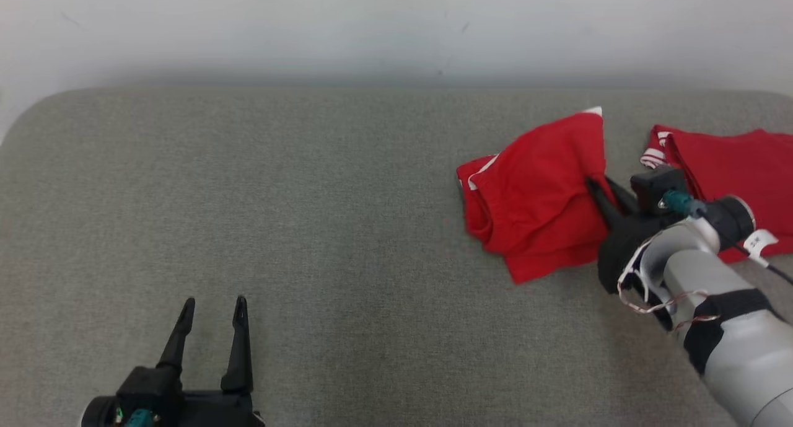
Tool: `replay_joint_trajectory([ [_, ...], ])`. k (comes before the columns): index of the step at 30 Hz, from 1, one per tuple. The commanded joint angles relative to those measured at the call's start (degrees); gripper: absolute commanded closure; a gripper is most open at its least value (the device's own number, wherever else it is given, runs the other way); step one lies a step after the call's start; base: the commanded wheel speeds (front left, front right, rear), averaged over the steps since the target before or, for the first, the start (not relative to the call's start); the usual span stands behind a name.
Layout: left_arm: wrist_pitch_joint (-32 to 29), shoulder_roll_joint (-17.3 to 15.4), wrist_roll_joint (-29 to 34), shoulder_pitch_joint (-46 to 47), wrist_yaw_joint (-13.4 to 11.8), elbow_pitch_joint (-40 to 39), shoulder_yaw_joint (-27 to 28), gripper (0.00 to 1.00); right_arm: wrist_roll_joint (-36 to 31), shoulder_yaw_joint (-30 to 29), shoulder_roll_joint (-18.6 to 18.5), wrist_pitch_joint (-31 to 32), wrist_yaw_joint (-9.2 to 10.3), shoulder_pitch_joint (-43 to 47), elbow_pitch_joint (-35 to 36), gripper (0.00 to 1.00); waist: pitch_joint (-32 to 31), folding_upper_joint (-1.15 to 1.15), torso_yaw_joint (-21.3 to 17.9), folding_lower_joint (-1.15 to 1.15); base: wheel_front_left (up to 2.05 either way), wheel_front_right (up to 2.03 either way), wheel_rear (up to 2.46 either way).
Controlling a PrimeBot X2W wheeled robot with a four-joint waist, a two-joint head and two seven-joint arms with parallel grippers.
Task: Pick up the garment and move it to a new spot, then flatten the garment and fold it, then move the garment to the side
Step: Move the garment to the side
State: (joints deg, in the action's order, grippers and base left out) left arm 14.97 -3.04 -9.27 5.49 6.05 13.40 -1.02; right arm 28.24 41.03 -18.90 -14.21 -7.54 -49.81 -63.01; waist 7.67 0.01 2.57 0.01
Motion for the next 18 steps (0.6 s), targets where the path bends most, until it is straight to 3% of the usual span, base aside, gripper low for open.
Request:
replay_joint_trajectory([
  [1,0.2,-0.2,0.4,1.2,0.2,-0.5,0.4,0.0,0.3,0.5,-1.1,0.3,0.17,-1.5,0.0,1.0,4.0,-0.01,-3.3,-0.01,0.0,0.0,0.0],
  [18,0.2,-3.1,1.4,4.5,1.3,-4.7,2.8,0.0,3.7,10.6,-15.6,5.6,0.17,-13.3,2.6,1.0,11.7,-0.01,-8.7,-0.01,0.0,0.0,0.0],
])
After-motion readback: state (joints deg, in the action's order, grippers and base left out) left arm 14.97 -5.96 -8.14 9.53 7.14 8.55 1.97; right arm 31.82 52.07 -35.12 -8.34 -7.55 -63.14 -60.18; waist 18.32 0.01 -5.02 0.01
